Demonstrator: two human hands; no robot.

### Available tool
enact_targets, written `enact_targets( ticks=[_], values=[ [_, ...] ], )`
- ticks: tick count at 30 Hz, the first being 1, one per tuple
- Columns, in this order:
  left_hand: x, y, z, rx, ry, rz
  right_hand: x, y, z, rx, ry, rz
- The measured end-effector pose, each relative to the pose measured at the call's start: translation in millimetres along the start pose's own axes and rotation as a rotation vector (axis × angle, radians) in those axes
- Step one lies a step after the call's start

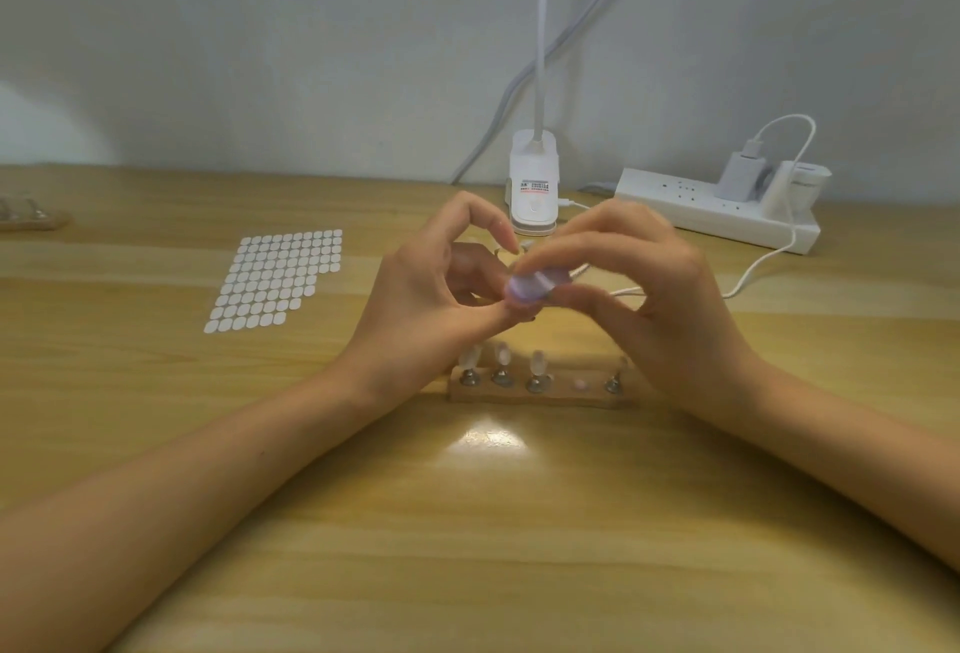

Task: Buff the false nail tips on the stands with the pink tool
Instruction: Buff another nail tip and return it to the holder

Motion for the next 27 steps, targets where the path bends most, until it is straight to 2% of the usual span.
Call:
enact_targets(
  ticks=[2,6,10,13,17,21,24,27],
  values=[
    [0,0,0,0.003,-0.005,0.001,-3,-4,0,0.068,-0.026,-0.019],
    [-1,0,-1,0.017,0.006,0.006,5,6,2,-0.041,-0.001,0.016],
    [-1,0,0,0.013,0.001,0.01,-2,-2,0,0.065,-0.026,0.009],
    [-1,0,0,0.021,0.009,0.004,3,5,1,-0.012,-0.003,0.023],
    [0,0,0,0.008,0.0,0.0,0,3,-1,0.043,-0.019,0.013],
    [1,-2,0,0.028,0.012,-0.024,4,10,0,-0.057,-0.019,0.05],
    [1,-2,1,0.007,-0.002,-0.02,0,4,-1,0.026,-0.038,0.065],
    [1,-2,1,0.02,0.001,-0.013,2,13,0,-0.077,-0.043,0.066]
  ],
)
Point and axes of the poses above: each hand's wrist, its own z-axis towards the middle knuckle, its own x-axis out of the back of the hand, y = z × x, the point moved 1 cm from there along z, towards the middle knuckle, and after that the axes turned 11 degrees about -z, right-handed, at the moved point
